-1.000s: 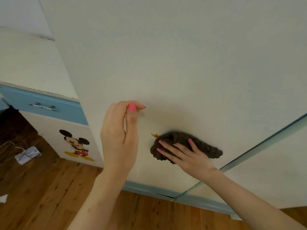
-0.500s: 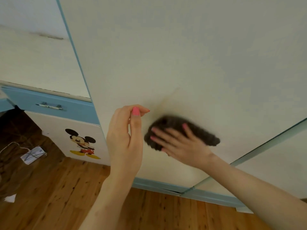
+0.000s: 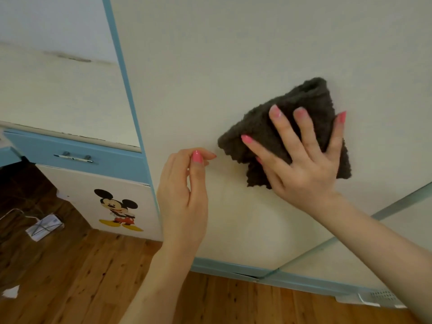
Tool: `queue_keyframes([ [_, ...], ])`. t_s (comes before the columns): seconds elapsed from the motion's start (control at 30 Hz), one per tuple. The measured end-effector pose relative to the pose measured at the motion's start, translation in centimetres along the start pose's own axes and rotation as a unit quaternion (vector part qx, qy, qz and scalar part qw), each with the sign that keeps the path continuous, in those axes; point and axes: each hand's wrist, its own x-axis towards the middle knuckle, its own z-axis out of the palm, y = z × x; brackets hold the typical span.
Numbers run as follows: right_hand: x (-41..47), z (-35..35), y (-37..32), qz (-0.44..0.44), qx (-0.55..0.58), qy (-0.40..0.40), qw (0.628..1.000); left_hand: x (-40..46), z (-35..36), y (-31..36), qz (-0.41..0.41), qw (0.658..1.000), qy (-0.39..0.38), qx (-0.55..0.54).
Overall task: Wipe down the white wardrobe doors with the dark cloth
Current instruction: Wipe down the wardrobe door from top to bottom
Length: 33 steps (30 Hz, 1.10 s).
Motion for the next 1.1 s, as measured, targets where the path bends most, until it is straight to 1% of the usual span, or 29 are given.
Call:
queue_keyframes([
  [0.03, 0.7, 0.2, -0.8, 0.028, -0.002, 0.003, 1.0, 0.0, -0.1, 0.0, 0.002, 1.0, 0.006, -0.005],
  [0.07, 0.8, 0.6, -1.8, 0.038, -0.001, -0.008, 0.999, 0.0, -0.2, -0.1, 0.004, 1.0, 0.011, -0.008],
  [0.1, 0.4, 1.0, -3.0, 0.024, 0.002, -0.026, 0.999, -0.1, -0.4, -0.2, 0.004, 1.0, 0.016, -0.012],
  [0.13, -0.4, 1.5, -4.2, -0.014, 0.006, -0.05, 0.999, -0.2, -0.6, -0.4, 0.003, 1.0, 0.021, -0.015],
  [0.2, -2.7, 2.5, -6.3, -0.136, 0.008, -0.112, 0.984, -0.3, -1.1, -0.7, -0.004, 0.999, 0.027, -0.017],
  [0.23, -4.0, 3.0, -7.1, -0.205, 0.005, -0.148, 0.967, -0.4, -1.3, -0.9, -0.008, 0.999, 0.028, -0.013],
  [0.3, -6.7, 3.6, -8.7, -0.324, 0.0, -0.221, 0.92, -0.5, -1.7, -1.4, -0.017, 1.0, 0.02, 0.0],
  [0.33, -7.9, 3.7, -9.3, -0.359, -0.006, -0.253, 0.899, -0.5, -1.8, -1.6, -0.023, 1.0, 0.012, 0.005],
  [0.37, -8.8, 3.7, -9.9, -0.371, -0.01, -0.281, 0.885, -0.4, -1.9, -1.9, -0.031, 0.999, 0.004, 0.01],
  [0.4, -9.4, 3.7, -10.3, -0.368, -0.012, -0.298, 0.881, -0.3, -1.8, -2.3, -0.037, 0.999, -0.003, 0.015],
  [0.47, -9.8, 3.6, -10.5, -0.352, -0.017, -0.292, 0.889, 0.2, -1.8, -2.7, -0.038, 0.999, -0.002, 0.027],
  [0.53, -8.9, 3.2, -9.8, -0.331, -0.014, -0.261, 0.907, 0.6, -1.9, -2.9, -0.033, 0.999, 0.006, 0.039],
  [0.57, -8.0, 3.0, -9.1, -0.309, -0.011, -0.235, 0.921, 0.7, -2.1, -2.9, -0.031, 0.999, 0.011, 0.04],
  [0.63, -5.1, 2.3, -7.7, -0.216, -0.004, -0.166, 0.962, 0.9, -2.8, -2.8, -0.033, 0.999, 0.025, 0.029],
  [0.7, -0.4, 1.9, -6.3, -0.085, -0.018, -0.055, 0.995, 1.1, -3.3, -2.8, -0.042, 0.998, 0.042, 0.014],
  [0.73, 2.2, 1.8, -5.7, -0.023, -0.033, 0.0, 0.999, 1.1, -3.5, -2.8, -0.047, 0.998, 0.05, 0.008],
  [0.8, 6.3, 2.2, -5.5, 0.068, -0.049, 0.065, 0.994, 0.9, -3.6, -3.1, -0.058, 0.997, 0.057, -0.001],
  [0.83, 7.6, 2.6, -6.0, 0.093, -0.051, 0.077, 0.991, 0.8, -3.6, -3.3, -0.061, 0.996, 0.06, -0.005],
  [0.9, 8.0, 3.2, -7.8, 0.105, -0.042, 0.068, 0.991, 0.3, -3.6, -3.7, -0.06, 0.996, 0.059, -0.011],
  [0.93, 7.3, 3.5, -9.0, 0.088, -0.026, 0.045, 0.995, 0.1, -3.6, -3.9, -0.055, 0.997, 0.058, -0.011],
  [0.97, 6.1, 3.8, -10.3, 0.05, -0.008, 0.008, 0.999, -0.1, -3.7, -4.1, -0.052, 0.997, 0.055, -0.01],
  [1.0, 4.6, 4.2, -11.5, -0.016, 0.011, -0.037, 0.999, -0.3, -3.7, -4.4, -0.052, 0.997, 0.05, -0.009],
  [1.03, 2.9, 4.7, -12.8, -0.099, 0.018, -0.087, 0.991, -0.4, -3.8, -4.7, -0.053, 0.998, 0.044, -0.006],
  [1.1, -1.2, 5.6, -15.0, -0.255, -0.004, -0.182, 0.95, -0.6, -3.9, -5.3, -0.05, 0.998, 0.033, 0.004],
])
